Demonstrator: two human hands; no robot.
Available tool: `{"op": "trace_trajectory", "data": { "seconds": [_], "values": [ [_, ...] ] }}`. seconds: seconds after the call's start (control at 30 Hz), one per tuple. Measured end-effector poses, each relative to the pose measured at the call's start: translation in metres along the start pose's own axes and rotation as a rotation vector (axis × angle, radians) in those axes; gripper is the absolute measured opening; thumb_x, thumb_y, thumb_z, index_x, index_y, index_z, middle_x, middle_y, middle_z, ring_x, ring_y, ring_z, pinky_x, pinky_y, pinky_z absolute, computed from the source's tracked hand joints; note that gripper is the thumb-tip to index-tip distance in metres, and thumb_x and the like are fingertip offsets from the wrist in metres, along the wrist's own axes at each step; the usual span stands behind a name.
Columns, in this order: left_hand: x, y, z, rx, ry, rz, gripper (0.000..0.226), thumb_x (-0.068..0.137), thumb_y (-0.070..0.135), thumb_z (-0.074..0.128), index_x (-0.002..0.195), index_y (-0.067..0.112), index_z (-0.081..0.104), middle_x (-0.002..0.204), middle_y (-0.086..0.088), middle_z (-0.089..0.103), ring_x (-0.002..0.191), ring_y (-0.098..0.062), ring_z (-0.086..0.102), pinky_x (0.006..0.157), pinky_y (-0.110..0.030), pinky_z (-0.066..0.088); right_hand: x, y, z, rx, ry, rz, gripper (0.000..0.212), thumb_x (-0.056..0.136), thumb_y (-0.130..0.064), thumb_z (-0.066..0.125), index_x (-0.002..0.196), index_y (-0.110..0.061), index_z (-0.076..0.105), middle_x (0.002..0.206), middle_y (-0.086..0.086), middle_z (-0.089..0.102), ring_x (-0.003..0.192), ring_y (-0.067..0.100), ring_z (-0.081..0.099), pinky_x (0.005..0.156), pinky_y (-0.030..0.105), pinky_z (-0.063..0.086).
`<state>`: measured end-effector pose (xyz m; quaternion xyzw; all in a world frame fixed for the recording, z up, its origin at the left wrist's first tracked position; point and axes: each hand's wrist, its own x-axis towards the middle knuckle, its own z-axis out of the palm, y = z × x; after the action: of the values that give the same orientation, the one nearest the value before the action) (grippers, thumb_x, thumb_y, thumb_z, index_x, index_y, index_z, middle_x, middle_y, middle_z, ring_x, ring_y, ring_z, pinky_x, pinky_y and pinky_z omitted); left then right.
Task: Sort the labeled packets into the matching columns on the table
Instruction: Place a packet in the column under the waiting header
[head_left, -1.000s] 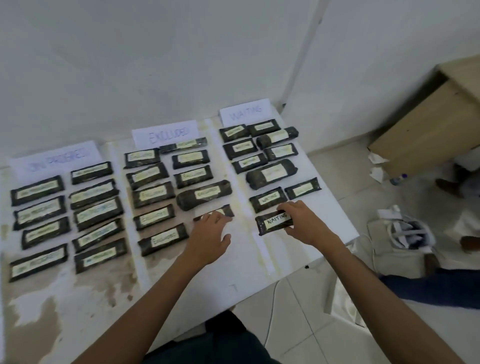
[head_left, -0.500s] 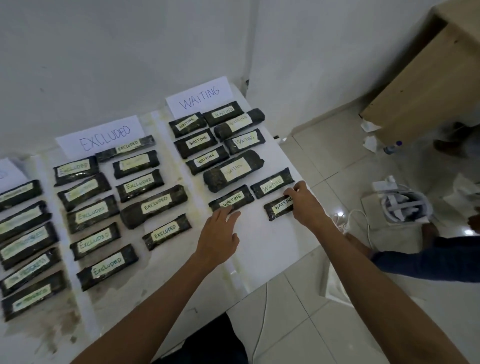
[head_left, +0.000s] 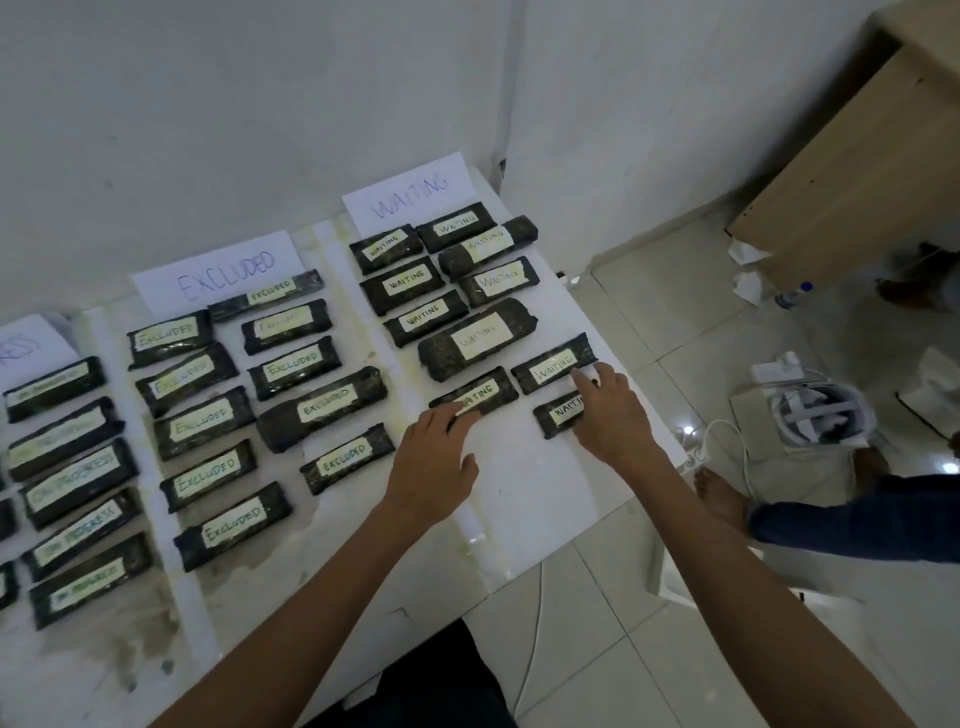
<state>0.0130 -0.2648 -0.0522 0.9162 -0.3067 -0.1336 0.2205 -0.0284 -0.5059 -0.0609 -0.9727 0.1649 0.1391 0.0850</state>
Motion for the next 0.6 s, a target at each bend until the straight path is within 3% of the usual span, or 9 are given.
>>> {"op": "trace_trajectory", "data": {
  "seconds": [0.17,0.37,0.6],
  "values": [
    [-0.047,-0.032,-0.035,-0.021,0.068,-0.047,0.047,0.083,0.017,0.059,0.129,0.012,0.051,0.135,-0.01,0.049,0.125,-0.03,0.044,0.1,-0.044,0.039,-0.026,-0.057,-0.026,0.046,0.047,-0.008,0.066,0.085,-0.014,0.06,0.144,-0.011,0.032,0.147,0.019,0.029,0.134,0.035,0.029,0.102,0.043,0.036],
    [-0.115,-0.074,-0.072,-0.014,0.138,-0.111,0.042,0.084,0.022,0.055,0.125,0.015,0.054,0.128,-0.005,0.053,0.116,-0.027,0.049,0.094,-0.042,0.044,-0.068,-0.142,-0.034,0.208,0.032,-0.254,0.057,0.086,-0.019,0.061,0.139,-0.013,0.04,0.14,0.01,0.039,0.119,0.029,0.048,0.087,0.039,0.05],
    [-0.222,-0.127,-0.117,-0.045,0.265,-0.215,0.04,0.08,0.024,0.053,0.119,0.015,0.058,0.118,-0.003,0.058,0.107,-0.025,0.054,0.088,-0.04,0.048,-0.135,-0.266,-0.014,0.352,-0.029,-0.555,0.047,0.086,-0.016,0.061,0.131,-0.015,0.049,0.129,0.002,0.048,0.112,0.02,0.053,0.087,0.033,0.049]
  ]
}}
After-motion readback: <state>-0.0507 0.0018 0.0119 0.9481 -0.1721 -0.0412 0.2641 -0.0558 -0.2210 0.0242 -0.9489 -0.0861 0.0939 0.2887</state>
